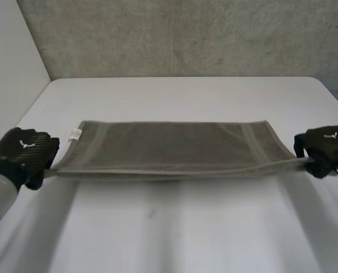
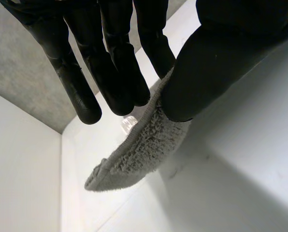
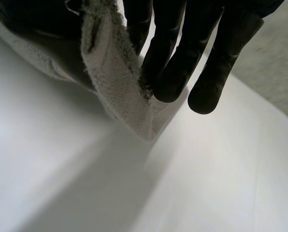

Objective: Fold the towel.

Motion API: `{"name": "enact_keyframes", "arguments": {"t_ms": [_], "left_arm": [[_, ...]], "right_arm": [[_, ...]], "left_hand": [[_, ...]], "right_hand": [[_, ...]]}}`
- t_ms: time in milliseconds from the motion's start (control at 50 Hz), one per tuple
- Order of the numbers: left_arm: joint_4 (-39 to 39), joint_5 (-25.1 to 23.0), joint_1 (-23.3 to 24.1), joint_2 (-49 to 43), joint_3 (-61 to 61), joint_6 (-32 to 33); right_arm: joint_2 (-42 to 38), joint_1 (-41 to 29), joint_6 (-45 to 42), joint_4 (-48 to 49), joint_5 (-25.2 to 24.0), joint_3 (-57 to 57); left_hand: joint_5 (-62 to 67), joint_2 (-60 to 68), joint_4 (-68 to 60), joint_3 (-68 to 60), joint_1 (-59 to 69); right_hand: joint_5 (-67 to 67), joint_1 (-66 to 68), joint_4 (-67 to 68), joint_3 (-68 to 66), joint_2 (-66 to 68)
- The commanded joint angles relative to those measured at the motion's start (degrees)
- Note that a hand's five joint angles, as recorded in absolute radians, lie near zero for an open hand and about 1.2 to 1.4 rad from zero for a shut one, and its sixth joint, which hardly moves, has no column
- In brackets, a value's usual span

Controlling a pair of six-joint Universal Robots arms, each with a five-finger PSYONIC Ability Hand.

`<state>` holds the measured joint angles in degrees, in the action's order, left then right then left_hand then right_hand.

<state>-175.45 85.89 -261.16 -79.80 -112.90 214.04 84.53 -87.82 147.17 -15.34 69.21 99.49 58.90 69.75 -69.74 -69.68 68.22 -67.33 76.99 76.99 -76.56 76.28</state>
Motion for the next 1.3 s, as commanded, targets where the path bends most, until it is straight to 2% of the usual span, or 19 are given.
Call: {"name": "enact_keyframes", "arguments": {"t_ms": [20, 180, 240, 280, 300, 340, 440, 480, 580, 820, 1120, 1160, 1180, 1200, 1220, 1240, 1260, 1280, 1300], "left_arm": [[8.3, -0.1, -0.1, 6.8, 0.2, 4.9], [7.1, -2.6, -0.6, 2.8, 1.5, 5.0], [3.1, -3.6, -0.2, -3.9, 3.5, 4.8], [-1.4, -3.6, 0.2, -11.0, 6.7, 4.6], [-1.5, -3.6, 0.2, -11.1, 6.7, 4.6], [-4.6, -3.4, 0.6, -19.3, 11.1, 4.5], [-6.4, -3.3, 1.7, -30.2, 19.9, 4.5], [-6.5, -3.3, 2.1, -33.8, 23.2, 4.4], [-6.8, -3.2, 2.7, -45.3, 35.2, 2.8], [-8.7, -3.2, 3.2, -57.4, 50.9, 0.8], [-9.2, -3.1, 3.3, -64.2, 58.7, 1.1], [-9.2, -3.1, 3.4, -64.3, 58.7, 1.2], [-9.2, -3.1, 3.4, -64.3, 58.7, 1.2], [-9.2, -3.2, 3.5, -64.3, 58.7, 1.2], [-9.2, -3.2, 3.6, -64.4, 58.7, 1.2], [-9.2, -3.2, 3.6, -64.4, 58.7, 1.2], [-9.3, -3.2, 3.6, -64.4, 58.7, 1.0], [-9.3, -3.3, 3.6, -64.3, 58.8, 0.9], [-9.3, -3.3, 3.6, -64.3, 58.8, 0.9]], "right_arm": [[4.9, 0.2, -4.3, -8.4, -0.9, 0.9], [5.8, -0.2, -4.4, -8.2, -0.7, -1.4], [1.2, -0.5, -4.4, -5.9, -0.3, -3.3], [-6.4, -0.8, -4.0, -2.3, 1.2, -7.3], [-6.4, -0.8, -4.0, -2.3, 1.2, -7.3], [-12.3, -1.0, -3.6, 0.3, 3.6, -11.6], [-18.1, -4.2, -2.7, 2.5, 6.2, -16.4], [-24.7, -6.6, 1.6, 5.9, 7.9, -22.4], [-30.8, -7.4, 6.3, 9.4, 8.4, -28.7], [-42.9, -11.7, 7.2, 9.7, 14.0, -43.1], [-46.2, -12.3, 7.1, 8.1, 14.8, -47.6], [-46.5, -12.4, 7.1, 8.1, 14.9, -48.0], [-46.7, -12.4, 7.1, 8.1, 14.9, -48.2], [-46.7, -12.4, 7.1, 8.1, 14.9, -48.2], [-47.0, -12.4, 7.1, 8.1, 14.9, -48.5], [-47.2, -12.4, 7.1, 8.1, 15.2, -48.8], [-47.2, -12.4, 7.1, 8.1, 15.2, -48.8], [-47.2, -12.4, 7.2, 8.1, 15.5, -49.2], [-47.1, -12.4, 7.3, 8.1, 16.0, -49.7]], "left_hand": [[11.1, 10.3, -10.3, -10.3, 11.8], [11.1, 10.3, -10.3, -10.3, 11.8], [11.1, 10.3, -10.3, -10.3, 11.8], [11.1, 10.3, -10.3, -10.3, 11.8], [11.1, 10.3, -10.3, -10.3, 11.8], [11.1, 10.3, -10.3, -10.3, 11.8], [11.1, 10.3, -10.3, -10.3, 11.8], [11.1, 10.3, -10.3, -10.3, 11.8], [11.1, 10.3, -10.3, -10.3, 11.8], [11.1, 10.3, -10.3, -10.3, 11.8], [11.1, 10.3, -10.3, -10.3, 11.8], [11.1, 10.3, -10.3, -10.3, 11.8], [11.1, 10.3, -10.3, -10.3, 11.8], [11.1, 10.3, -10.3, -10.3, 11.8], [11.1, 10.3, -10.3, -10.3, 11.8], [11.1, 10.3, -10.3, -10.3, 11.8], [11.1, 10.3, -10.3, -10.3, 11.8], [-24.2, -25.0, 25.0, 25.0, -23.5], [-24.5, -25.4, 25.4, 25.3, -23.9]], "right_hand": [[-2.7, 3.0, 3.0, -3.4, 3.7], [-2.7, 3.0, 3.0, -3.4, 3.7], [-2.7, 3.0, 3.0, -3.4, 3.7], [-2.7, 3.0, 3.0, -3.4, 3.7], [-2.7, 3.0, 3.0, -3.4, 3.7], [-2.7, 3.0, 3.0, -3.4, 3.7], [-2.7, 3.0, 3.0, -3.4, 3.7], [-2.7, 3.0, 3.0, -3.4, 3.7], [-2.7, 3.0, 3.0, -3.4, 3.7], [-2.7, 3.0, 3.0, -3.4, 3.7], [-2.7, 3.0, 3.0, -3.4, 3.7], [2.7, -2.3, -2.3, 1.9, -1.6], [10.7, -10.3, -10.3, 9.9, -9.6], [10.7, -10.4, -10.4, 10.0, -9.7], [22.2, -21.9, -21.9, 21.4, -21.2], [45.5, -45.1, -45.1, 44.7, -44.4], [45.7, -45.4, -45.4, 44.9, -44.7], [67.3, -67.0, -67.0, 66.6, -66.3], [67.3, -67.0, -67.0, 66.6, -66.3]]}}
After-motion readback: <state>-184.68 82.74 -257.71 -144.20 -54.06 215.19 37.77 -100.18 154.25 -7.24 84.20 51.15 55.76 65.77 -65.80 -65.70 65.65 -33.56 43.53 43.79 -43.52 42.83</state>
